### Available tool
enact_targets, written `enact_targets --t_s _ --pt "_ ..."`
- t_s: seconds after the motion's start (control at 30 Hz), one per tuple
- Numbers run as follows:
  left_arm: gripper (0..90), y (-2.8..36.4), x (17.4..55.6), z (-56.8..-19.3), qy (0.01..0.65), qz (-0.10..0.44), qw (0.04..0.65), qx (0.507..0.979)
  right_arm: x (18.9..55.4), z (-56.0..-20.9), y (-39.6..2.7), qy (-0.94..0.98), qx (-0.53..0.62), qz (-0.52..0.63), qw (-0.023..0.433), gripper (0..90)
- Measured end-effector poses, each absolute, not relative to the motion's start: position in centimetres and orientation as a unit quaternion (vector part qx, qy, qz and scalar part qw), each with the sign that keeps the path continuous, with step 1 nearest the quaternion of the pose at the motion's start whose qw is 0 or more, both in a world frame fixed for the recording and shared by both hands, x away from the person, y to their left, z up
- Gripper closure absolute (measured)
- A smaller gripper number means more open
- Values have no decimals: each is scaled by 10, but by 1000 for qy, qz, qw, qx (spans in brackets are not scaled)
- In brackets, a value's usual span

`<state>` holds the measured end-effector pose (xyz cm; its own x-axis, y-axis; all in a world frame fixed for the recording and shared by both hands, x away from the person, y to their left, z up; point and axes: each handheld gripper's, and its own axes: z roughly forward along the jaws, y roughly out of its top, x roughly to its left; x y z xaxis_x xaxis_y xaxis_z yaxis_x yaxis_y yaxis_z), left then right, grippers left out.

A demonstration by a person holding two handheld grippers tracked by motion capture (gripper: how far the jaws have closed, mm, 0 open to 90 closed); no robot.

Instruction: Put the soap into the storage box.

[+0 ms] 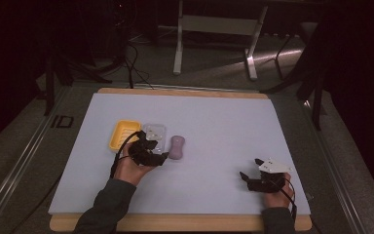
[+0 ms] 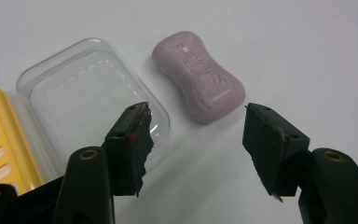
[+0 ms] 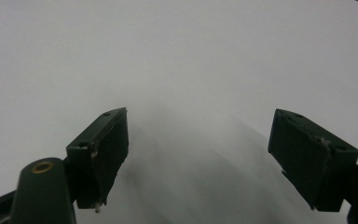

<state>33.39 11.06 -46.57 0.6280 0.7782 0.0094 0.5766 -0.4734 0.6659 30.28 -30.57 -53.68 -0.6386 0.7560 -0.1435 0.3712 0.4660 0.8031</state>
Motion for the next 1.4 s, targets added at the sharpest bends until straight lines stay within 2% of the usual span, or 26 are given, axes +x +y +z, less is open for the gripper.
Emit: enact_targets --t_s 0.2,0.73,0.9,1.07,1.4 --pt "405 103 341 -466 404 154 319 843 303 -537 -305 820 344 384 250 198" --pt "294 82 364 -463 418 146 308 842 303 -537 -305 819 346 384 251 198" --pt "246 73 373 -465 419 146 301 844 303 -537 -305 819 345 383 251 198" --pt "149 65 382 -470 422 146 280 850 303 -537 -304 821 344 380 251 198" --pt "141 54 394 -483 424 132 268 855 304 -538 -303 825 343 375 249 199"
